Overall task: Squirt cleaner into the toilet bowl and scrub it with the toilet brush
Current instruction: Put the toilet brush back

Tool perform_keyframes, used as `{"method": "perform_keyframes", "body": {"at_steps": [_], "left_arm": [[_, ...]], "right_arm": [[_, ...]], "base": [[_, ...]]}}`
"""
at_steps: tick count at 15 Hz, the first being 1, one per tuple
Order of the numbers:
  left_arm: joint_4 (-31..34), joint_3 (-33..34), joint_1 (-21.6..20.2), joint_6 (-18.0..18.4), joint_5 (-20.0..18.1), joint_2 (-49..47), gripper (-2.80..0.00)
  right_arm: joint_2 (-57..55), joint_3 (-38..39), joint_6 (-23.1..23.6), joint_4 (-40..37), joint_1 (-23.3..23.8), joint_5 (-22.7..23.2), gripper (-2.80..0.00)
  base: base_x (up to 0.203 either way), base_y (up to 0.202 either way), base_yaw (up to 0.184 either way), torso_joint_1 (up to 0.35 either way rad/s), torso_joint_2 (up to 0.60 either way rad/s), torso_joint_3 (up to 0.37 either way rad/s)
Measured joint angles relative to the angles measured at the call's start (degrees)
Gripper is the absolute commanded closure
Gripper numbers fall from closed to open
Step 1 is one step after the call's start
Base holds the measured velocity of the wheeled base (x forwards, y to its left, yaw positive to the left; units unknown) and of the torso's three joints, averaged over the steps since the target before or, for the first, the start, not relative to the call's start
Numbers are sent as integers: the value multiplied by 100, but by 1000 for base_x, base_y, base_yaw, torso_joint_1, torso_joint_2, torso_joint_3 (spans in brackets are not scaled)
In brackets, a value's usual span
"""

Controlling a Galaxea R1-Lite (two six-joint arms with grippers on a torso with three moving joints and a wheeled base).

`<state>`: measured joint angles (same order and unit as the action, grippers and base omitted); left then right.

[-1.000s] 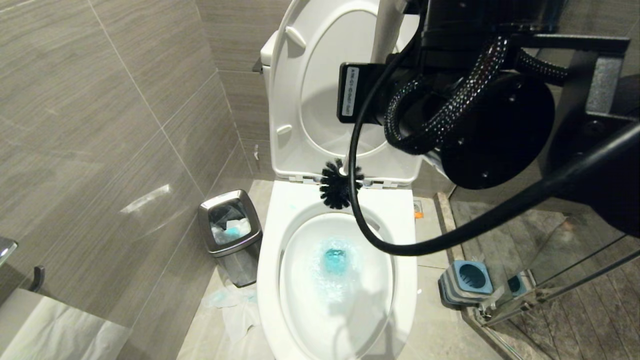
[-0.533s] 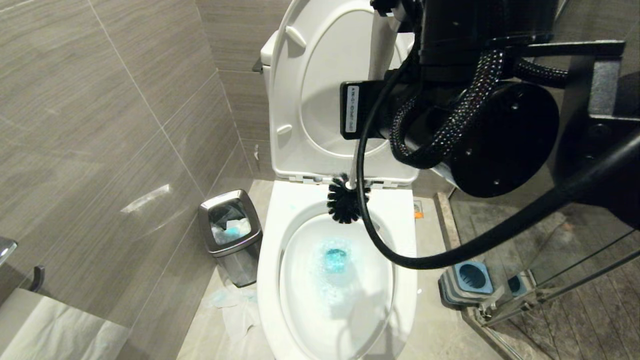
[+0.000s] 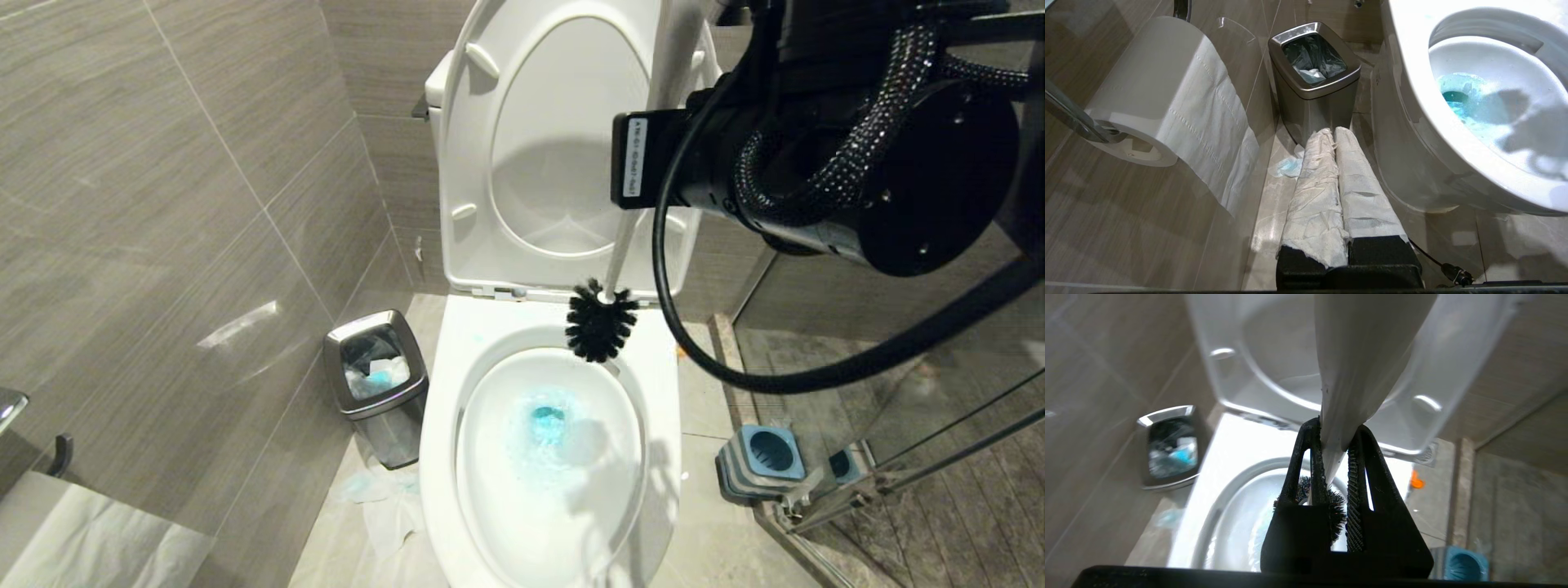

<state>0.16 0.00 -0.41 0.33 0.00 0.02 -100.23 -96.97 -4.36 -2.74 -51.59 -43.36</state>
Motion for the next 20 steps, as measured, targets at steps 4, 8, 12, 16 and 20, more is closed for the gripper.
{"method": "perform_keyframes", "body": {"at_steps": [4,8,12,16,20], "left_arm": [[2,0,0,2,0,0,0],[0,0,0,2,0,0,0],[2,0,0,1,0,0,0],[2,0,0,2,0,0,0],[1,0,0,0,0,0,0]], "right_arm": [[155,237,-38,20,460,34,0],[543,817,-133,-4,685,39,0],[1008,1457,-231,2,1177,45,0],[1416,1786,-290,-25,1478,28,0],[1705,1823,-275,-254,1907,20,0]], "base": [[0,0,0,0,0,0],[0,0,0,0,0,0],[0,0,0,0,0,0],[0,0,0,0,0,0],[0,0,0,0,0,0]]}}
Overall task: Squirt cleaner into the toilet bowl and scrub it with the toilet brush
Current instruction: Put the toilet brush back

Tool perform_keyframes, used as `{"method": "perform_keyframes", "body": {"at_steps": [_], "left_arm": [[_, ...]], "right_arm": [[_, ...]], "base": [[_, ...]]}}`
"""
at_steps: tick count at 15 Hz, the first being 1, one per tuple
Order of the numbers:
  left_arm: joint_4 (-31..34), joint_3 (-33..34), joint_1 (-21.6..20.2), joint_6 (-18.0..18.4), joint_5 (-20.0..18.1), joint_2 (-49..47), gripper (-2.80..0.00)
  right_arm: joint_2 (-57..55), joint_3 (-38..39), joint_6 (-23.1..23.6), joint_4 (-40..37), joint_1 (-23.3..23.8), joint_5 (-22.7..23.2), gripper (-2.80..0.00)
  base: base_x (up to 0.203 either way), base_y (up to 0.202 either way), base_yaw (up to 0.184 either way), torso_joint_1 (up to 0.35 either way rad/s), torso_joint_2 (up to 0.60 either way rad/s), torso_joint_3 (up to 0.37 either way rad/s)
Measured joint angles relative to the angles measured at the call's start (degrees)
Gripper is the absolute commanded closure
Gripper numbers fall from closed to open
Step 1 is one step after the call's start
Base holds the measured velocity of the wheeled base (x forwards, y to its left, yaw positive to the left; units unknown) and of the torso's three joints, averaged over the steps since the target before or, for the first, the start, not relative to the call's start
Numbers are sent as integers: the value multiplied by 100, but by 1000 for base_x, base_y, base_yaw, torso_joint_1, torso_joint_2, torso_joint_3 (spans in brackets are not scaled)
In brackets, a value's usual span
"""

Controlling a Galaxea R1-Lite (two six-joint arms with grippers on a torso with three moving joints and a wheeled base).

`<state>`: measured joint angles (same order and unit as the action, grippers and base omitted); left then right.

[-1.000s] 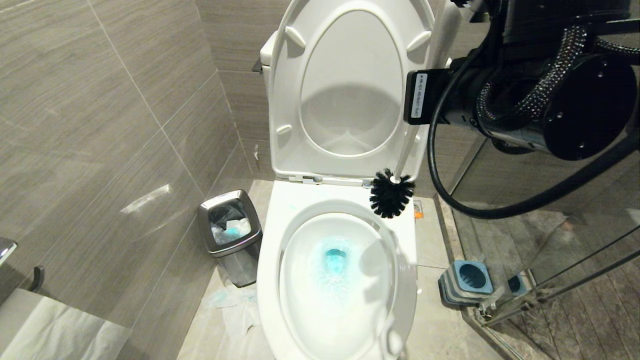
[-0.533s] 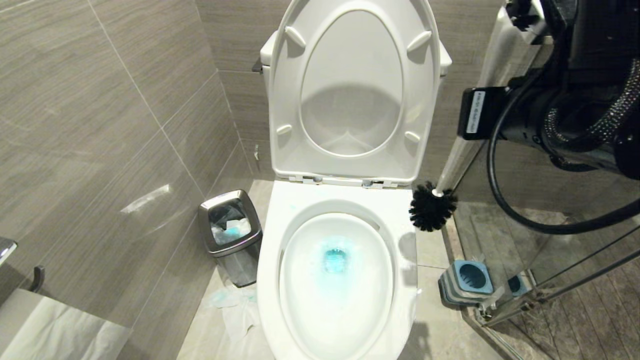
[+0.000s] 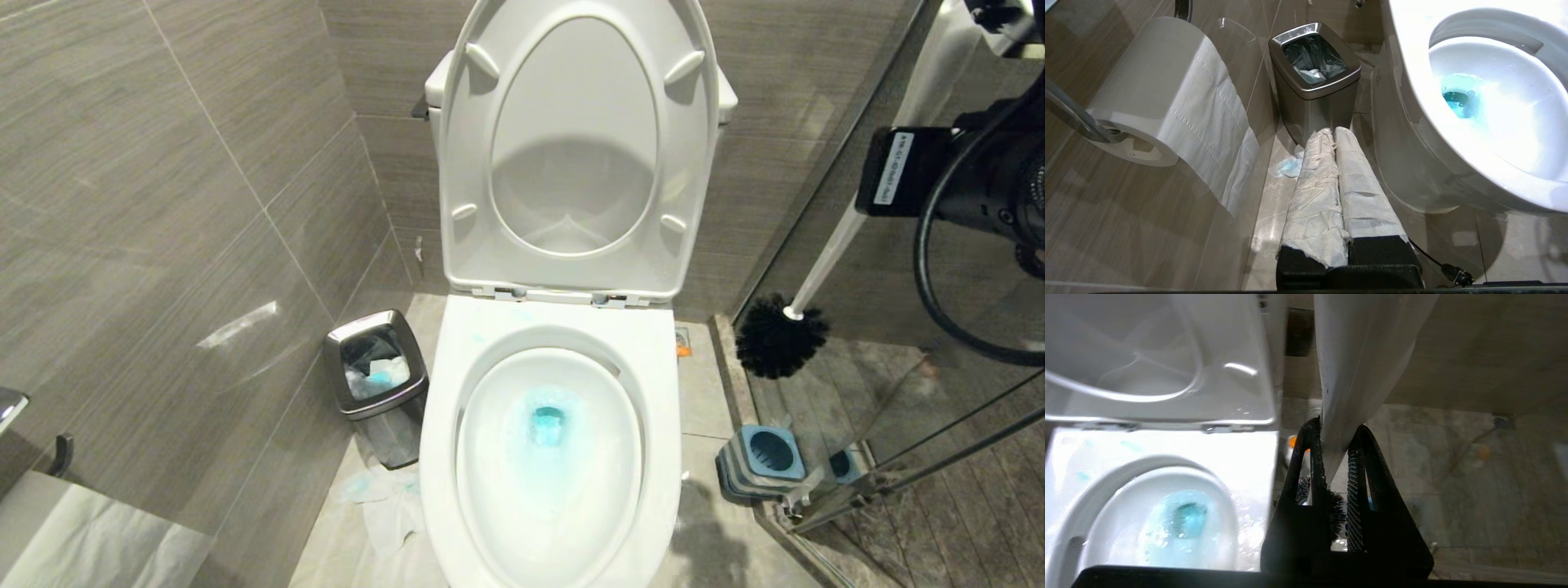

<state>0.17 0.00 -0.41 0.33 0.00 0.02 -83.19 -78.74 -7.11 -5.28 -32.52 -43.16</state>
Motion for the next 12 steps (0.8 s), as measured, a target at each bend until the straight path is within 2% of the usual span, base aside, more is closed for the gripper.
{"method": "perform_keyframes", "body": {"at_steps": [6,10,12], "left_arm": [[1,0,0,1,0,0,0],[1,0,0,0,-1,0,0],[1,0,0,1,0,0,0]], "right_arm": [[228,325,9,-1,1214,101,0],[458,776,-184,47,2007,920,0],[593,1042,-307,49,2215,1335,0]], "base": [[0,0,0,0,0,0],[0,0,0,0,0,0],[0,0,0,0,0,0]]}}
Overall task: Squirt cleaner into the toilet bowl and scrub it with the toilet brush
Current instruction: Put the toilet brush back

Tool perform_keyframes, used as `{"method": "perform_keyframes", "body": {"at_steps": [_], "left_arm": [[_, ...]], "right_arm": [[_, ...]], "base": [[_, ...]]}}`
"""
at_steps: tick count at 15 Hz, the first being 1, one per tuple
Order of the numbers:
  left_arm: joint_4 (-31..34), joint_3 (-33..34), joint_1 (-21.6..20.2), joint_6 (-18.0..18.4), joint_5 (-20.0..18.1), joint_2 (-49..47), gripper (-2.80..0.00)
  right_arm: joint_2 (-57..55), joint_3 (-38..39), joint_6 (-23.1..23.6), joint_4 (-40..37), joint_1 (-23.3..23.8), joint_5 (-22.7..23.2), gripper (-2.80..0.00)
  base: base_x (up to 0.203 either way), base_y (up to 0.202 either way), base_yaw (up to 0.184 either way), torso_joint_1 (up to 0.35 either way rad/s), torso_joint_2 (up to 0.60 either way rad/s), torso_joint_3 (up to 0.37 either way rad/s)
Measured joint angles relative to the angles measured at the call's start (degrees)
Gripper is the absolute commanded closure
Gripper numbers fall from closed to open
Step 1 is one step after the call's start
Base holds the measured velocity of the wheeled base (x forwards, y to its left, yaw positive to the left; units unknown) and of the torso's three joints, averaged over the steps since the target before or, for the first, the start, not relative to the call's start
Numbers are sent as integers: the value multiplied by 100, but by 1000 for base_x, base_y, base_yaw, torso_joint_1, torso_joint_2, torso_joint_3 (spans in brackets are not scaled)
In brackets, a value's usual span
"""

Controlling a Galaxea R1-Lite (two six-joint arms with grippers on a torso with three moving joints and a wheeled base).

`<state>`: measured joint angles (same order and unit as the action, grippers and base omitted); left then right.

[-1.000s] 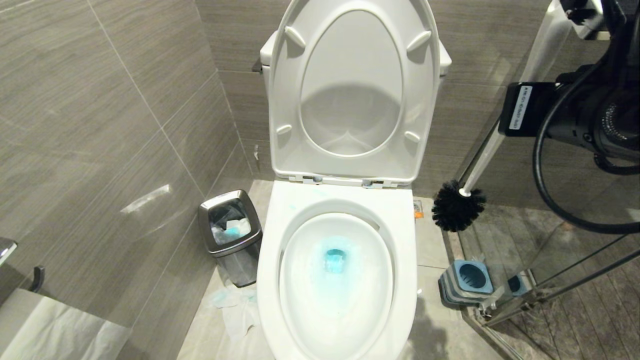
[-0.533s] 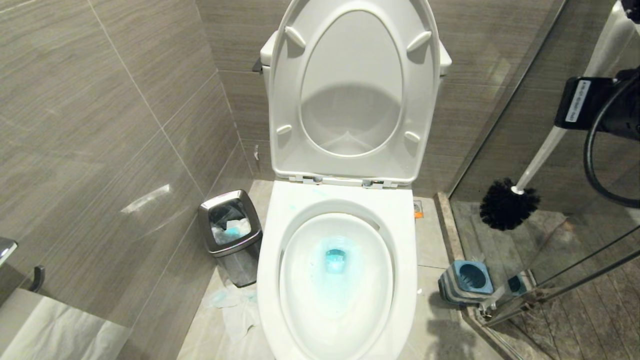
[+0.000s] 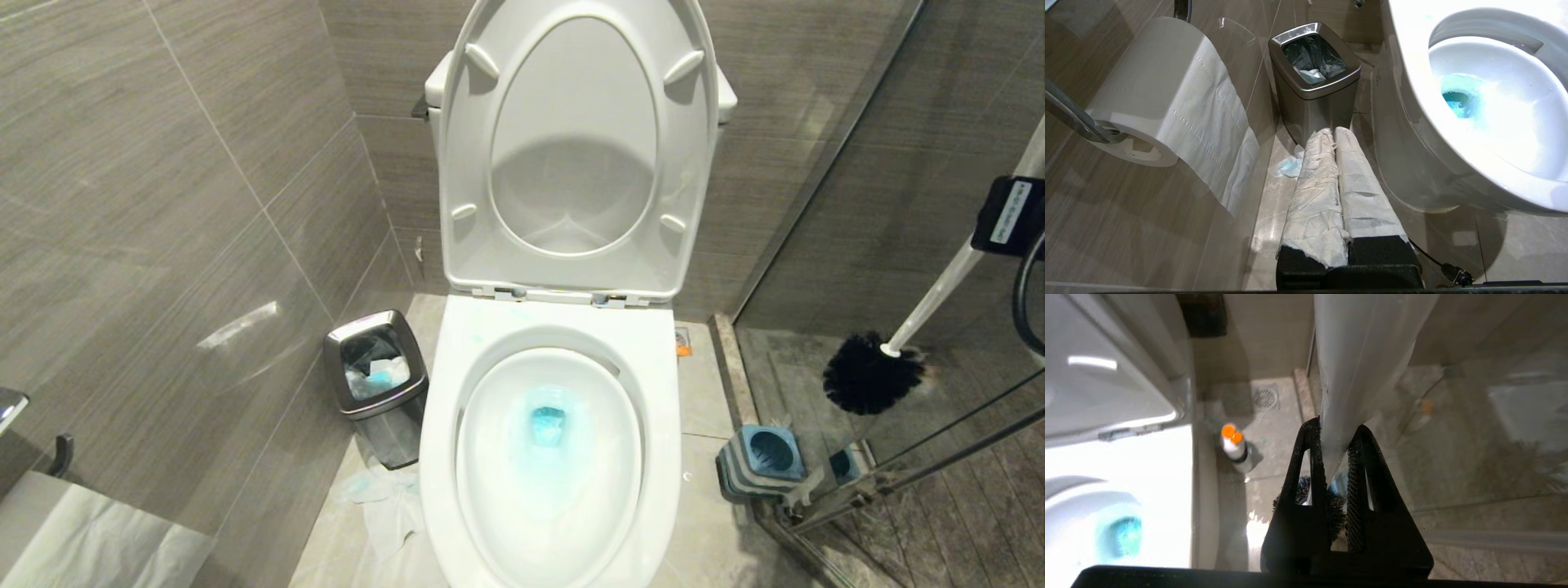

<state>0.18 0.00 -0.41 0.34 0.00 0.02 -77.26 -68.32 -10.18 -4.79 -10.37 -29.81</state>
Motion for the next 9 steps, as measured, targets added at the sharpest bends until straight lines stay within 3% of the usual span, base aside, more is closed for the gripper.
{"method": "perform_keyframes", "body": {"at_steps": [2,9], "left_arm": [[0,0,0,-1,0,0,0],[0,0,0,-1,0,0,0]], "right_arm": [[141,197,-9,9,80,267,0],[244,289,213,22,181,273,0]], "base": [[0,0,0,0,0,0],[0,0,0,0,0,0]]}}
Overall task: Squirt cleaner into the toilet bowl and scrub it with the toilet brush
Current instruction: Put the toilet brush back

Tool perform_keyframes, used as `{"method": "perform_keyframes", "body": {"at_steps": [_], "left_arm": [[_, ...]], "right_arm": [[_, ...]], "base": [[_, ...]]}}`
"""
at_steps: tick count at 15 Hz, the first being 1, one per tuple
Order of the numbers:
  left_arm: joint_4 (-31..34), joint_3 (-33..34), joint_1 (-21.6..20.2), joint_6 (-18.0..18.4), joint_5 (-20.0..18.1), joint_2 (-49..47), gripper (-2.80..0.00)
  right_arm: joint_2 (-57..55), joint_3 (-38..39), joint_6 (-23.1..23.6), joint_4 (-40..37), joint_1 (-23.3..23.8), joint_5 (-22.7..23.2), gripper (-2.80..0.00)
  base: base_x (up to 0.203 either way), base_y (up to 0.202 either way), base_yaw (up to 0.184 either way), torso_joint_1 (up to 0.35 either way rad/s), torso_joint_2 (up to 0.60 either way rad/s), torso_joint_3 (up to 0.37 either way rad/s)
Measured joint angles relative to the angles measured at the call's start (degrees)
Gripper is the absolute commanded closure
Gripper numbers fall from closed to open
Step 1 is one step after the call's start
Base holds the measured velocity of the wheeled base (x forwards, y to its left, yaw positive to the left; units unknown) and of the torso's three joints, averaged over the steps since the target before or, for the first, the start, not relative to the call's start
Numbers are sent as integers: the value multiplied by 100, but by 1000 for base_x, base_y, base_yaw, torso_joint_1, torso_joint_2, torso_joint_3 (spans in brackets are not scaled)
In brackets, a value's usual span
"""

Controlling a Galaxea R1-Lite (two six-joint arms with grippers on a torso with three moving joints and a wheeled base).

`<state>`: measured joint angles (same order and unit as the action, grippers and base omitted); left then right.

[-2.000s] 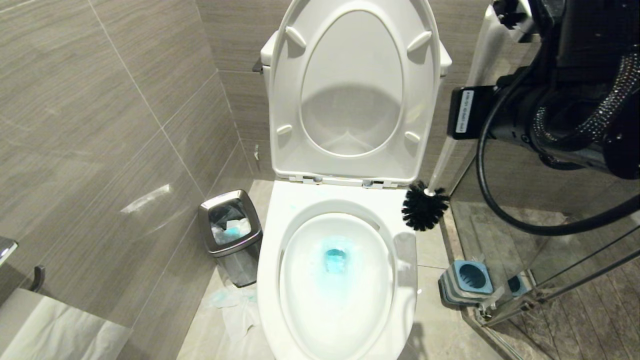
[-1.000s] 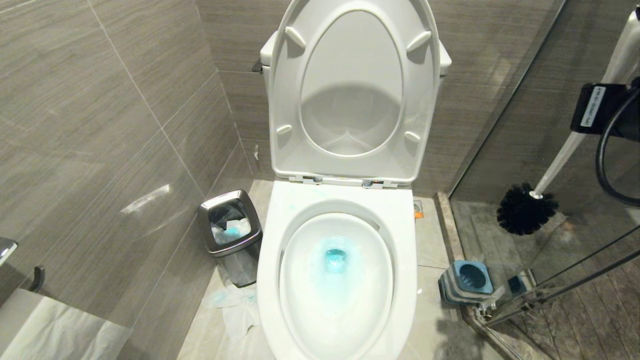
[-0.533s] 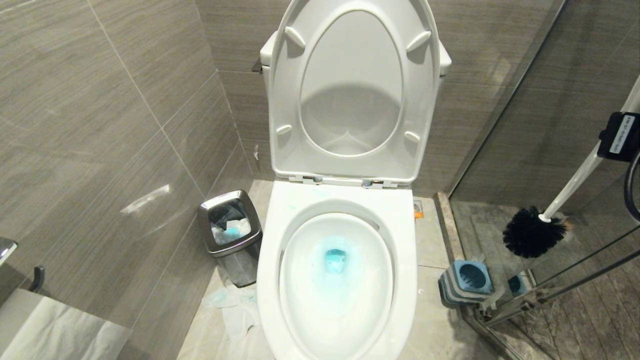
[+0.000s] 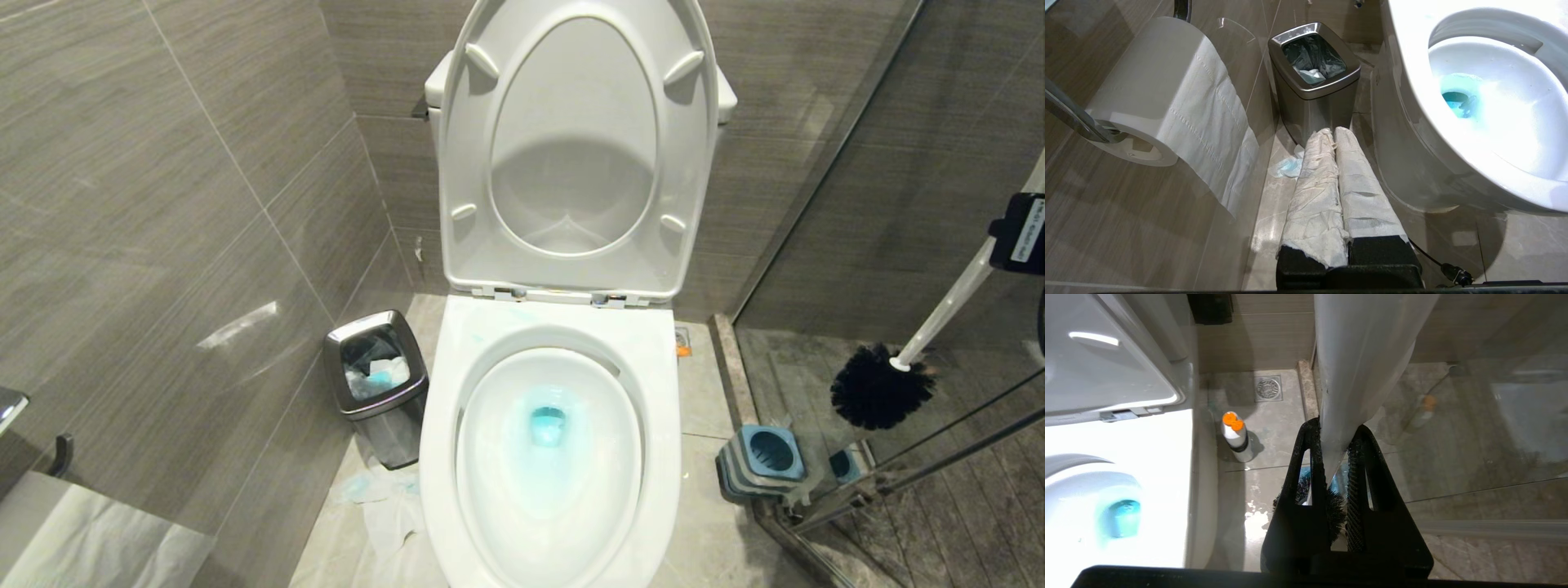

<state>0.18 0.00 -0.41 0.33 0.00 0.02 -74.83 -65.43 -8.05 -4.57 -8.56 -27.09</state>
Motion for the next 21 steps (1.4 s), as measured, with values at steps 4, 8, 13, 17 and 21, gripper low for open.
{"method": "perform_keyframes", "body": {"at_steps": [4,8,13,17,21], "left_arm": [[0,0,0,3,0,0,0],[0,0,0,69,-24,0,0],[-9,0,0,82,-27,0,0],[-10,0,0,81,-27,0,0],[-9,0,0,82,-25,0,0]], "right_arm": [[5,36,59,4,273,14,0],[2,154,48,7,543,119,0],[-343,694,90,1039,838,361,0],[-995,1620,346,2990,986,817,0],[-1733,2089,369,4383,1013,970,0]], "base": [[0,0,0,0,0,0],[0,0,0,0,0,0],[0,0,0,0,0,0],[0,0,0,0,0,0],[0,0,0,0,0,0]]}}
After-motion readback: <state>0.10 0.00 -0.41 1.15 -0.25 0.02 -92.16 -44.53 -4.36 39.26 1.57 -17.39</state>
